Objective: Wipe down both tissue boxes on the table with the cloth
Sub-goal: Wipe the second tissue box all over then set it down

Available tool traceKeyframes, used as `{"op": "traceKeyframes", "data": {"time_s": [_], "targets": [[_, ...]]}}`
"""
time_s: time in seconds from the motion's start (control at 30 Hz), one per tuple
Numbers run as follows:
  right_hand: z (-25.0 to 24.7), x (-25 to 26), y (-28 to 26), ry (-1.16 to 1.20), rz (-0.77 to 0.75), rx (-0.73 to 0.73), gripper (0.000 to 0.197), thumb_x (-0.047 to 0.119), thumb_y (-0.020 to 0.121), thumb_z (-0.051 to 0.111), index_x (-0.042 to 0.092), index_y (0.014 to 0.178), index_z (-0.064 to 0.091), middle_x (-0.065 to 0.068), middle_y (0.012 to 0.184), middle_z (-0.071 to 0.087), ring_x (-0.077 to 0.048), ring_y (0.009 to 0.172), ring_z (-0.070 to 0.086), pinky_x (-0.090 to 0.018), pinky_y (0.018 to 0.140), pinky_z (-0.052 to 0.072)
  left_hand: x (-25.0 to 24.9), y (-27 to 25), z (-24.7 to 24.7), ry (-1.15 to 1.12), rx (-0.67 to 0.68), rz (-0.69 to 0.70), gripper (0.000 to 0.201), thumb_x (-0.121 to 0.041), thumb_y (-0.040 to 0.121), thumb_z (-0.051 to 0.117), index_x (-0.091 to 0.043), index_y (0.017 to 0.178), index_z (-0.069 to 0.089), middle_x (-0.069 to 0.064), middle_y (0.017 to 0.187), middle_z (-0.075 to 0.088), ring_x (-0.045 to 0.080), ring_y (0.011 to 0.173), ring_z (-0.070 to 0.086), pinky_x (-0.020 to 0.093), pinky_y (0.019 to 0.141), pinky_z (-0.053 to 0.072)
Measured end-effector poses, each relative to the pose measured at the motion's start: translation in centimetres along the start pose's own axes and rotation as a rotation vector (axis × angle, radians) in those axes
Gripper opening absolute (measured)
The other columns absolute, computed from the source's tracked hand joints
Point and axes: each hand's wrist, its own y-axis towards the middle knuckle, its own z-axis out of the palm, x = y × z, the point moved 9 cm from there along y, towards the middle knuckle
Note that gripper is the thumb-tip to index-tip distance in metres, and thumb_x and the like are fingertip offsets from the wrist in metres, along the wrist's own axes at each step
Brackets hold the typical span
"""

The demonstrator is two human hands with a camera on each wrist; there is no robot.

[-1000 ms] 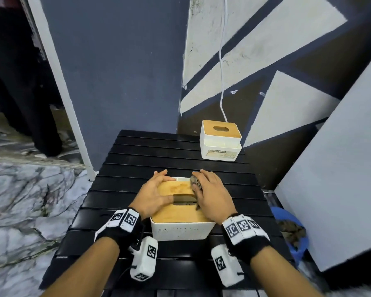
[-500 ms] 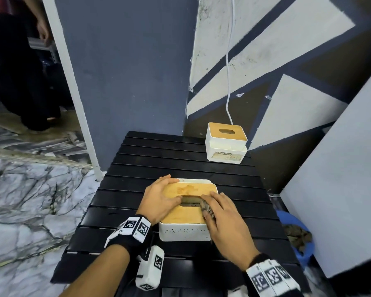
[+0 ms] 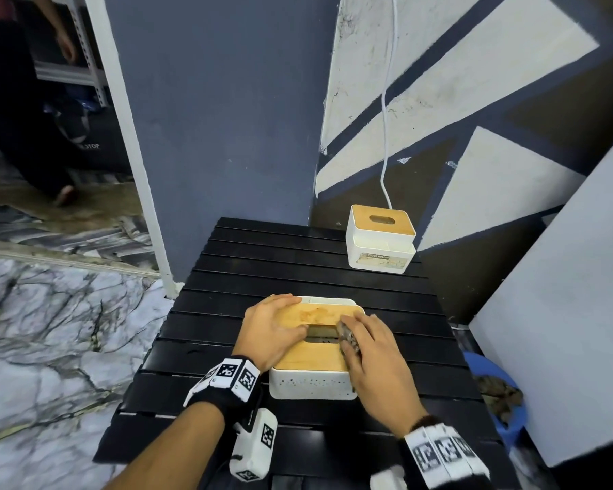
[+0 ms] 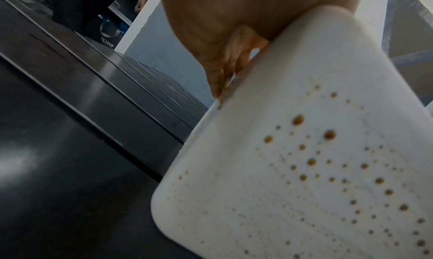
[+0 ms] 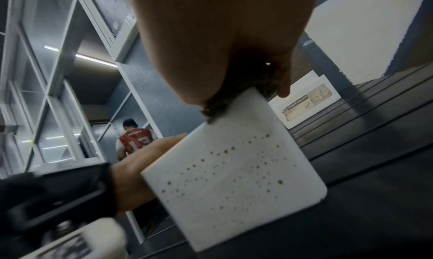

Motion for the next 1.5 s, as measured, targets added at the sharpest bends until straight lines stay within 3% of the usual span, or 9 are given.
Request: {"op": "traceKeyframes", "data": {"time_s": [0.13, 0.27, 0.43, 0.67, 0.97, 1.03, 1.17, 1.33, 1.5], "targets": [[-0.2, 0.3, -2.6, -0.013, -0.003, 0.027, 0.041, 0.043, 0.099, 0.033, 0.039, 0.140, 0.032, 0.018, 0.149, 0.026, -0.005, 0.142, 0.013, -0.020, 0.111, 0.019, -0.1, 0.0, 0.1, 0.006, 0.008, 0.003, 0.051, -0.025, 0.074, 0.082, -0.027, 0.123, 0.067, -0.010, 0.133, 0.059, 0.012, 0.136, 0.041, 0.038, 0.117, 0.032], [0.2, -0.3, 0.5, -0.026, 0.011, 0.030, 0.039, 0.040, 0.099, 0.034, 0.035, 0.139, 0.035, 0.013, 0.149, 0.029, -0.011, 0.141, 0.019, -0.030, 0.112, 0.030, 0.0, 0.1, 0.1, 0.042, 0.041, -0.011, 0.052, -0.029, 0.074, 0.082, -0.031, 0.124, 0.067, -0.008, 0.134, 0.058, 0.014, 0.138, 0.038, 0.039, 0.118, 0.031], [0.9, -1.4, 6.0, -0.041, 0.084, 0.066, 0.042, 0.038, 0.100, 0.035, 0.029, 0.141, 0.035, 0.005, 0.151, 0.030, -0.016, 0.141, 0.021, -0.039, 0.112, 0.031, -0.7, 0.0, -0.1, 0.066, 0.041, 0.007, 0.051, -0.025, 0.075, 0.081, -0.026, 0.124, 0.067, -0.008, 0.127, 0.057, 0.006, 0.126, 0.044, 0.018, 0.107, 0.031], [0.5, -0.7, 3.0, -0.024, 0.048, 0.025, 0.044, 0.035, 0.100, 0.037, 0.031, 0.143, 0.031, 0.007, 0.153, 0.026, -0.015, 0.142, 0.016, -0.032, 0.113, 0.024, -0.4, -0.2, 0.0, 0.051, 0.035, -0.043, 0.053, -0.033, 0.070, 0.080, -0.032, 0.121, 0.067, -0.009, 0.126, 0.059, 0.018, 0.130, 0.047, 0.041, 0.109, 0.042], [-0.5, 0.1, -0.5, -0.047, -0.012, 0.048, 0.043, 0.038, 0.099, 0.037, 0.036, 0.142, 0.032, 0.015, 0.148, 0.028, -0.006, 0.139, 0.017, -0.019, 0.109, 0.020, -0.5, -0.1, 0.0, 0.008, 0.056, -0.058, 0.055, -0.032, 0.075, 0.082, -0.030, 0.127, 0.063, -0.009, 0.144, 0.051, 0.015, 0.137, 0.042, 0.040, 0.114, 0.038], [-0.5, 0.2, -0.2, -0.032, 0.007, 0.033, 0.042, 0.037, 0.099, 0.037, 0.035, 0.141, 0.033, 0.014, 0.148, 0.029, -0.007, 0.139, 0.019, -0.020, 0.110, 0.023, -0.5, -0.3, -0.6, 0.000, -0.002, -0.079, 0.058, -0.038, 0.079, 0.078, -0.030, 0.134, 0.059, -0.008, 0.147, 0.049, 0.016, 0.137, 0.042, 0.040, 0.114, 0.037], [-0.3, 0.4, -0.3, -0.011, 0.124, -0.054, 0.041, 0.036, 0.099, 0.036, 0.032, 0.140, 0.034, 0.008, 0.148, 0.030, -0.012, 0.140, 0.020, -0.028, 0.110, 0.033, -1.1, -3.4, -4.1, 0.015, -0.341, -0.091, 0.045, -0.036, 0.087, 0.071, -0.025, 0.129, 0.061, -0.004, 0.135, 0.058, 0.017, 0.127, 0.052, 0.030, 0.103, 0.039], [-0.1, 2.1, -0.9, -0.054, 0.230, -0.095, 0.042, 0.039, 0.100, 0.031, 0.030, 0.142, 0.031, 0.005, 0.152, 0.027, -0.017, 0.142, 0.019, -0.032, 0.102, 0.040, -0.9, -7.5, -2.2, -0.100, -0.336, -0.179, 0.061, -0.036, 0.086, 0.072, -0.023, 0.141, 0.048, -0.005, 0.143, 0.046, 0.016, 0.132, 0.044, 0.031, 0.104, 0.037], [0.3, 4.2, -2.6, -0.106, 0.142, -0.048, 0.041, 0.039, 0.098, 0.038, 0.033, 0.139, 0.037, 0.007, 0.151, 0.032, -0.016, 0.143, 0.024, -0.031, 0.096, 0.046, -0.6, -7.0, -0.3, -0.161, -0.394, -0.344, 0.086, -0.038, 0.082, 0.076, -0.015, 0.150, 0.031, 0.006, 0.153, 0.031, 0.025, 0.141, 0.025, 0.040, 0.116, 0.027]]}}
